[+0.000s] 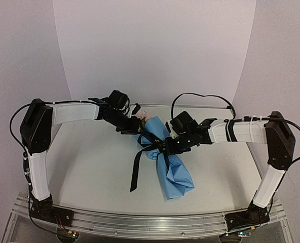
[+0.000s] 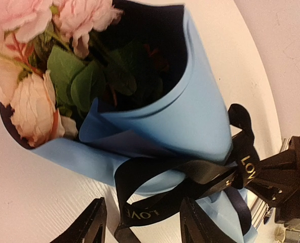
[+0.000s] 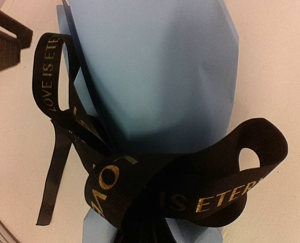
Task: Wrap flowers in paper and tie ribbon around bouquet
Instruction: Cross the half-tied ribbon over the folded bouquet.
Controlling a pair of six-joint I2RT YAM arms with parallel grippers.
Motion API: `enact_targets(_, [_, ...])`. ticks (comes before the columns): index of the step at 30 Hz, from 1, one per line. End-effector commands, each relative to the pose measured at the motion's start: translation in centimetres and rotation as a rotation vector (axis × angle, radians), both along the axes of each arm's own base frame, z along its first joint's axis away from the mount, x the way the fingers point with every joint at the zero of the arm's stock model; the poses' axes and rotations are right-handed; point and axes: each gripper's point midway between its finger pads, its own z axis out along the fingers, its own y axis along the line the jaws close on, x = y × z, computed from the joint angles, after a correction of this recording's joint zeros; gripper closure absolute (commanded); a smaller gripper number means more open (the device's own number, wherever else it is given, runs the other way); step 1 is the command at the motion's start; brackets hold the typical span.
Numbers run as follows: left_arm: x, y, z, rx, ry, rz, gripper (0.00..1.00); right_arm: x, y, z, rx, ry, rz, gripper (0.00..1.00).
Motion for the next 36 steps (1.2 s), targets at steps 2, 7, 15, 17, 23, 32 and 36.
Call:
enact_targets(2, [0.4,0.2,0.7,0.092,-0.05,-0.068,0.49,0.7,0.5,2.2,0.014,-0.052,0.004,1.0])
enact_targets(7, [0.5,-0.3,0.1,0.119,-0.05,-0.078,0.5,0.7,0.5,2.2,0.01,-0.053,0.003,1.0])
enact_targets(15, [0.0,0.9,-1.3,0.127,0.075,0.077,0.47,0.8,0.4,2.3,0.004,-0.053,-0.003,1.0])
enact_targets(17, [-0.2,1.2,-1.2,0.08,0.119,0.171,0.47,0.8,0.5,2.4,0.007,-0.056,-0.004,1.0])
enact_targets(23, [-1.1,0.6,-1.9,-0.076,0.251,0.321,0.48,0.8,0.4,2.2,0.003,-0.051,-0.008,1.0])
enact_targets(32, [-1.1,-0.2,-0.7,-0.248,0.306,0.429,0.46,0.9,0.4,2.0,0.0,-0.05,-0.012,1.0])
enact_targets(36, [-1.3,-1.0,-1.1,-0.271,0.343,0.434,0.48,0.9,0.3,1.8,-0.005,-0.049,-0.012,1.0])
